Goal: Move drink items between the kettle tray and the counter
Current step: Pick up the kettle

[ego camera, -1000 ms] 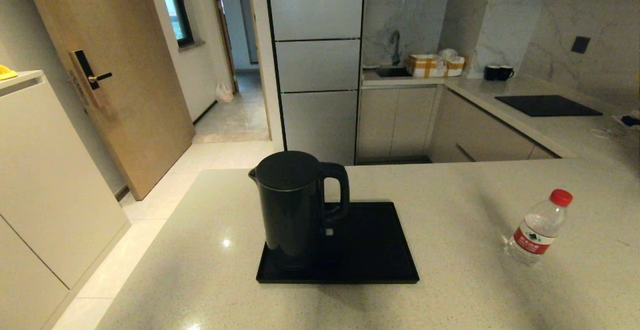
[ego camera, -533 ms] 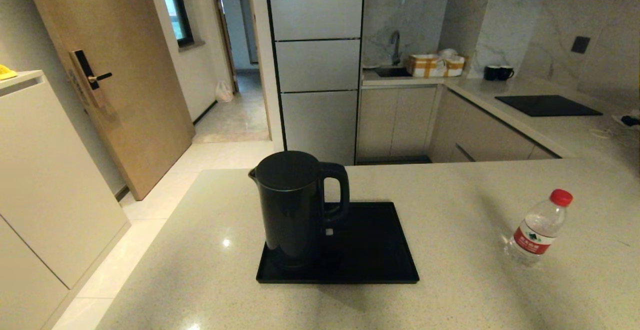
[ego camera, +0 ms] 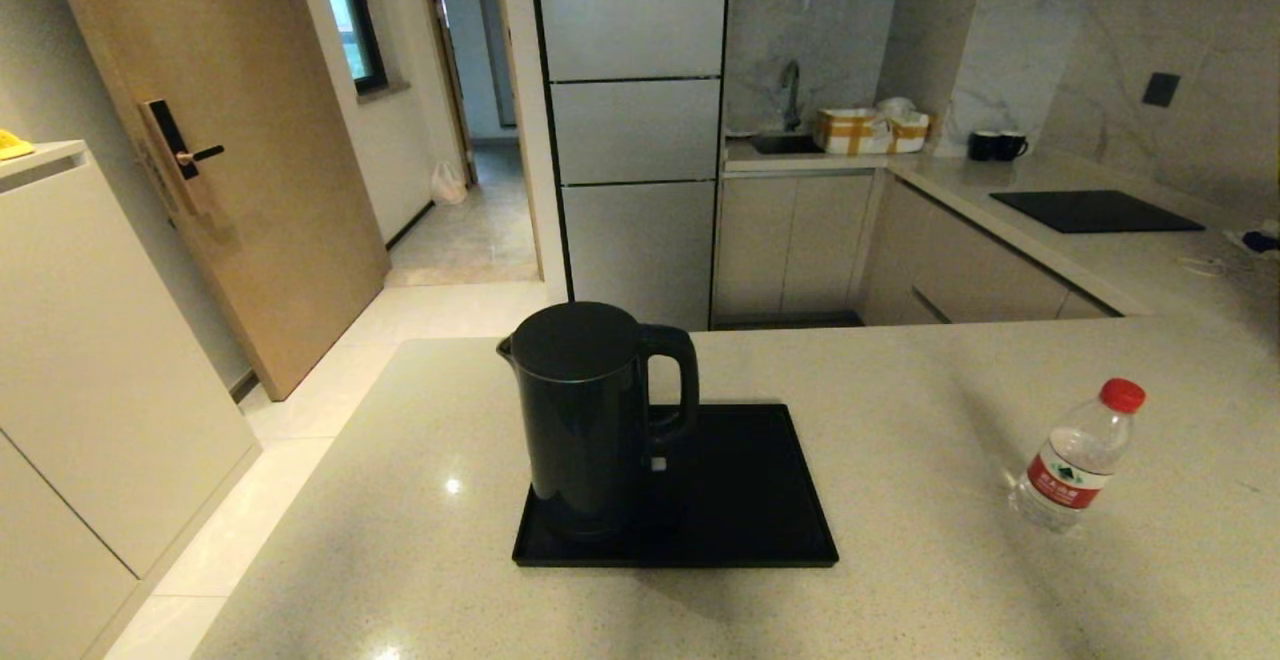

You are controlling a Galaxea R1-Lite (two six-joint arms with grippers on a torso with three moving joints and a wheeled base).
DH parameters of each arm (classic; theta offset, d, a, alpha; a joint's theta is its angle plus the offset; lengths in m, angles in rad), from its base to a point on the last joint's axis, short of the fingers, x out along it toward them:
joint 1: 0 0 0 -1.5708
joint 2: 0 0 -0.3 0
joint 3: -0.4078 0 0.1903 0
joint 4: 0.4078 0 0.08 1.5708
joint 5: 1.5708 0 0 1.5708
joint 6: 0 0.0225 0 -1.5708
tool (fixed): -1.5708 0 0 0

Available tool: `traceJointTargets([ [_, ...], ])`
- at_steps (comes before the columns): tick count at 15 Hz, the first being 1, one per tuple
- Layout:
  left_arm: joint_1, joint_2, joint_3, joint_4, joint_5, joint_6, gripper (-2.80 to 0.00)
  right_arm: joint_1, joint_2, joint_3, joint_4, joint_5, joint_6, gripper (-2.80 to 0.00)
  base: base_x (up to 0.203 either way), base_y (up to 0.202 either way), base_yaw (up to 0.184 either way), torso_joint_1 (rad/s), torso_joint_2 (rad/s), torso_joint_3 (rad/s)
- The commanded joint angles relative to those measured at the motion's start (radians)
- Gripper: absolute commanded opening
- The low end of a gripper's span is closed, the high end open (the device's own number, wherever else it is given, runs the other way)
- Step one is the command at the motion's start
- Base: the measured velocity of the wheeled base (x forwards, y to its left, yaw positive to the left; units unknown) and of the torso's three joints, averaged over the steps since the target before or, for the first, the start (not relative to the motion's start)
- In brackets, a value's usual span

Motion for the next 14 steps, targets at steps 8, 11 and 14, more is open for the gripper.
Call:
traceJointTargets([
  [8,0.0,0.0,0.0,0.0,0.0,0.0,-2.8,0.001,0.221,-0.346,0.18,0.01,0.008,-2.8,0.0,0.0,0.0,0.0,0.0,0.0],
  [11,0.0,0.0,0.0,0.0,0.0,0.0,-2.8,0.02,0.6,-0.493,0.145,0.08,0.006,-2.8,0.0,0.0,0.0,0.0,0.0,0.0],
  [14,0.0,0.0,0.0,0.0,0.0,0.0,-2.8,0.064,0.971,-0.528,0.07,0.228,-0.008,-2.8,0.0,0.0,0.0,0.0,0.0,0.0],
])
